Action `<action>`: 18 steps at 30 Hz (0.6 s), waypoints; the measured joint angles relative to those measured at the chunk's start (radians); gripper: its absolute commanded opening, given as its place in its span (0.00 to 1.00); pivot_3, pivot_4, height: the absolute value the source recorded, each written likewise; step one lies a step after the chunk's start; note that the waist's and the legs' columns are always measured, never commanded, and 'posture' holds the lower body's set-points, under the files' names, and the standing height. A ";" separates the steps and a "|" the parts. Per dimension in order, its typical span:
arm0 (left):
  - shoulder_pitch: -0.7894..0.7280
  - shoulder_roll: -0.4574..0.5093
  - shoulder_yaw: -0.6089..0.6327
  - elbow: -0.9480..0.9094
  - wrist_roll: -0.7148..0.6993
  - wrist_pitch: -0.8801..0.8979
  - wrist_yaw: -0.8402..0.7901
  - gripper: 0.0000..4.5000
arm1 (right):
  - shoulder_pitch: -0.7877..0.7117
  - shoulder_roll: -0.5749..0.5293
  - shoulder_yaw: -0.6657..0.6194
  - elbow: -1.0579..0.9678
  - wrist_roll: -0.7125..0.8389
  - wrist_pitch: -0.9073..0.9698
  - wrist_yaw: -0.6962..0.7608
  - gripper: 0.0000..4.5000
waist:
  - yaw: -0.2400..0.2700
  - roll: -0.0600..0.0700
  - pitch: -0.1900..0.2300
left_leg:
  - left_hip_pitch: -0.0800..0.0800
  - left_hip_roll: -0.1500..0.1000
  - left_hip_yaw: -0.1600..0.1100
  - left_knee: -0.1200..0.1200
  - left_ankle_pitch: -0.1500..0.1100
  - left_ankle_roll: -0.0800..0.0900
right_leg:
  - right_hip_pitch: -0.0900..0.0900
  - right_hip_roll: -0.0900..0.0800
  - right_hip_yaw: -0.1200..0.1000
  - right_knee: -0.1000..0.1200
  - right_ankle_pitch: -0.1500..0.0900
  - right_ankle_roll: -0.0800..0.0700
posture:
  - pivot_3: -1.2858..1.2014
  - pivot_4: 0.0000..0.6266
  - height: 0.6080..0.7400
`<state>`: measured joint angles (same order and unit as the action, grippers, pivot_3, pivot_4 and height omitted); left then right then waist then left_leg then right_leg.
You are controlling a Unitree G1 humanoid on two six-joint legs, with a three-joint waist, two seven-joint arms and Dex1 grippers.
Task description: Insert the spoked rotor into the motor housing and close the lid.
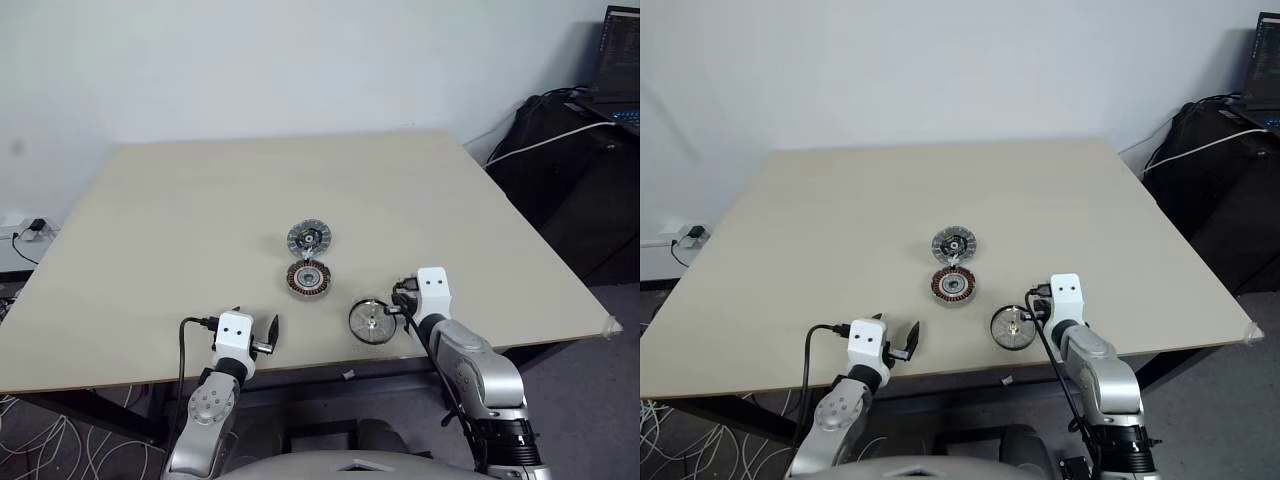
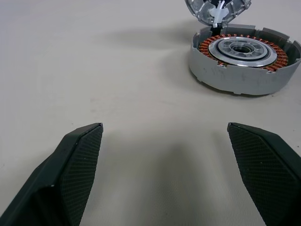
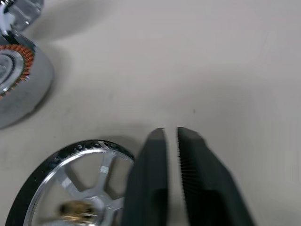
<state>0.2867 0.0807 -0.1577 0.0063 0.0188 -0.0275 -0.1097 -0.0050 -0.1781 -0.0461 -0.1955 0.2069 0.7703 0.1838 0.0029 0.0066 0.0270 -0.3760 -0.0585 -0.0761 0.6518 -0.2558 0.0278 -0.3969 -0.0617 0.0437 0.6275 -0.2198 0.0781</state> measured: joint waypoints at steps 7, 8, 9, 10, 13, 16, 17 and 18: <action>-0.001 -0.001 0.000 0.001 0.000 0.000 -0.001 1.00 | -0.001 -0.012 0.000 -0.067 -0.004 0.052 -0.018 0.53 | 0.001 0.000 0.000 | 0.000 0.000 0.000 0.000 0.000 0.000 | 0.000 0.000 0.000 0.000 0.000 0.000 | 0.52 0.00 1.00; -0.001 -0.001 0.000 0.001 0.000 0.000 -0.001 1.00 | -0.001 -0.019 -0.001 -0.084 -0.004 0.091 -0.024 0.53 | 0.001 0.000 0.000 | 0.000 0.000 0.000 0.000 0.000 0.000 | 0.000 0.000 0.000 0.000 0.000 0.000 | 0.52 0.00 1.00; -0.001 -0.001 0.000 0.001 0.000 0.000 -0.001 1.00 | -0.001 -0.028 -0.003 -0.102 -0.001 0.140 -0.029 0.53 | 0.001 0.000 0.000 | -0.001 0.000 0.000 0.000 0.000 0.000 | 0.000 0.000 0.000 0.000 0.000 0.000 | 0.52 0.00 1.00; -0.001 -0.001 0.000 0.001 0.000 0.000 -0.001 1.00 | -0.002 -0.034 -0.006 -0.118 0.004 0.186 -0.030 0.53 | 0.001 0.000 0.000 | -0.001 0.000 0.000 0.000 0.000 0.000 | -0.001 0.000 0.000 0.000 0.000 0.000 | 0.52 0.00 1.00; -0.002 -0.001 0.000 0.002 0.000 0.000 -0.002 1.00 | -0.020 -0.073 -0.013 -0.180 0.042 0.348 -0.013 0.53 | 0.001 0.001 0.001 | -0.001 0.000 0.000 0.000 0.000 0.000 | -0.001 0.000 0.000 0.000 0.000 0.000 | 0.52 0.00 1.00; -0.005 -0.004 -0.001 0.003 0.000 0.000 -0.003 1.00 | -0.070 -0.097 -0.035 -0.240 0.081 0.497 0.006 0.53 | 0.000 0.001 0.001 | -0.001 0.000 0.000 0.000 0.000 0.000 | -0.001 0.000 0.000 0.000 0.000 0.000 | 0.52 0.00 1.00; -0.005 -0.006 -0.001 0.004 0.000 0.000 -0.004 1.00 | -0.093 -0.102 -0.044 -0.255 0.095 0.540 0.012 0.53 | 0.000 0.001 0.001 | -0.001 0.000 0.000 0.000 0.000 0.000 | -0.001 0.000 0.000 0.000 0.000 0.000 | 0.52 0.00 1.00; -0.005 -0.008 -0.001 0.004 0.000 0.000 -0.006 1.00 | -0.113 -0.105 -0.052 -0.268 0.105 0.576 0.017 0.53 | 0.001 0.001 0.002 | -0.001 0.000 0.000 0.000 0.000 0.000 | -0.001 0.000 0.000 0.000 0.000 0.000 | 0.52 0.00 1.00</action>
<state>0.2814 0.0728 -0.1585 0.0102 0.0187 -0.0273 -0.1154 -0.1178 -0.2832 -0.0983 -0.4639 0.3117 1.3463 0.2004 0.0034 0.0071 0.0286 -0.3768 -0.0583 -0.0765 0.6518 -0.2558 0.0279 -0.3976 -0.0619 0.0432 0.6274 -0.2199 0.0781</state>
